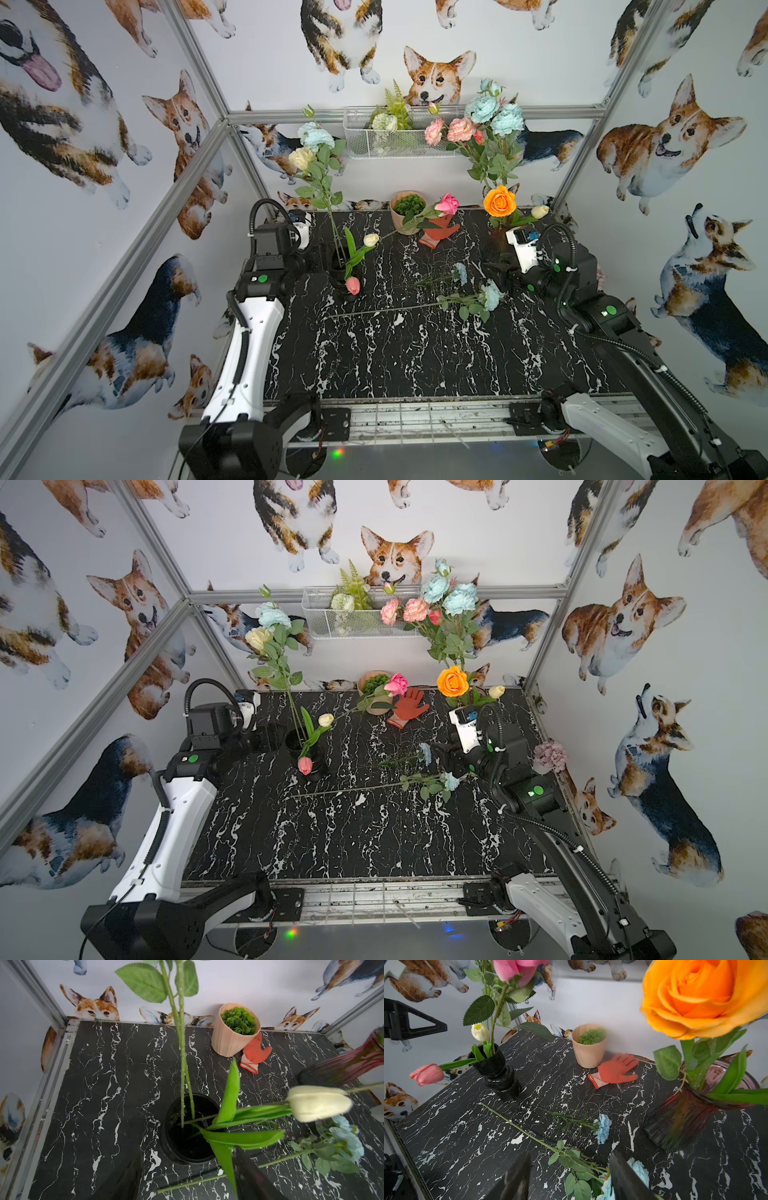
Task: Pick out blue flowers from the vase
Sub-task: Move the vase to the center of the board.
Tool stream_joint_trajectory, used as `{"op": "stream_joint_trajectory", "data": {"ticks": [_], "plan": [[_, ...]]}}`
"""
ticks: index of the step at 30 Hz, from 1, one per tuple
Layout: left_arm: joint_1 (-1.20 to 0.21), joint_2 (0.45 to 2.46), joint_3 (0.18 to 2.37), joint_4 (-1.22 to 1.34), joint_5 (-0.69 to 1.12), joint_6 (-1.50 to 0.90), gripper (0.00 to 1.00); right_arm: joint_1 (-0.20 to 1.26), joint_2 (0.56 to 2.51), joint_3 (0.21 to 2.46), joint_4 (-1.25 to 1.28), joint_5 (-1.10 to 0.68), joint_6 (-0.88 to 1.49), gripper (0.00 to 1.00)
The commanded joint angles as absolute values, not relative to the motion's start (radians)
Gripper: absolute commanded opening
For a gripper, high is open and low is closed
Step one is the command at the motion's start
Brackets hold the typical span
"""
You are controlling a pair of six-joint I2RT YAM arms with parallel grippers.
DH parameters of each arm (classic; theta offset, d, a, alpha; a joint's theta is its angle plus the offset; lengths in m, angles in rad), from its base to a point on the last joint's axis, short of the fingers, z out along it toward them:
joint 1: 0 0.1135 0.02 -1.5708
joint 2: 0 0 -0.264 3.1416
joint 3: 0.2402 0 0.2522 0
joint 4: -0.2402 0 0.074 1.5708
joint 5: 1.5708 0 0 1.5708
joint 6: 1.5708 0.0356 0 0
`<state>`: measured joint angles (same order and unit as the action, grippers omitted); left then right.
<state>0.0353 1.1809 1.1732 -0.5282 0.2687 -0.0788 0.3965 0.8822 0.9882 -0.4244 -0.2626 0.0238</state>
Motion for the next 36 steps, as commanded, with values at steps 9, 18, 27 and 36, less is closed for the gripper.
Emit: {"op": "stream_joint_trajectory", "data": {"ticks": [9,18,27,36], "plan": [[0.059,1.417,1.316,-0.502,0.357,-0.074,0.65,0.395,0.883,0.968,-0.413,-0.273,0.051,0.62],[0.050,1.487,1.337,-0.553,0.226,-0.010,0.59,0.395,0.919,0.965,-0.387,-0.295,0.063,0.62],[0.003,1.521,1.340,-0.559,0.215,0.010,0.45,0.396,0.937,0.969,-0.383,-0.294,0.063,0.62],[-0.015,1.545,1.330,-0.579,0.149,0.044,0.38,0.395,0.936,0.968,-0.394,-0.279,0.050,0.62]]}}
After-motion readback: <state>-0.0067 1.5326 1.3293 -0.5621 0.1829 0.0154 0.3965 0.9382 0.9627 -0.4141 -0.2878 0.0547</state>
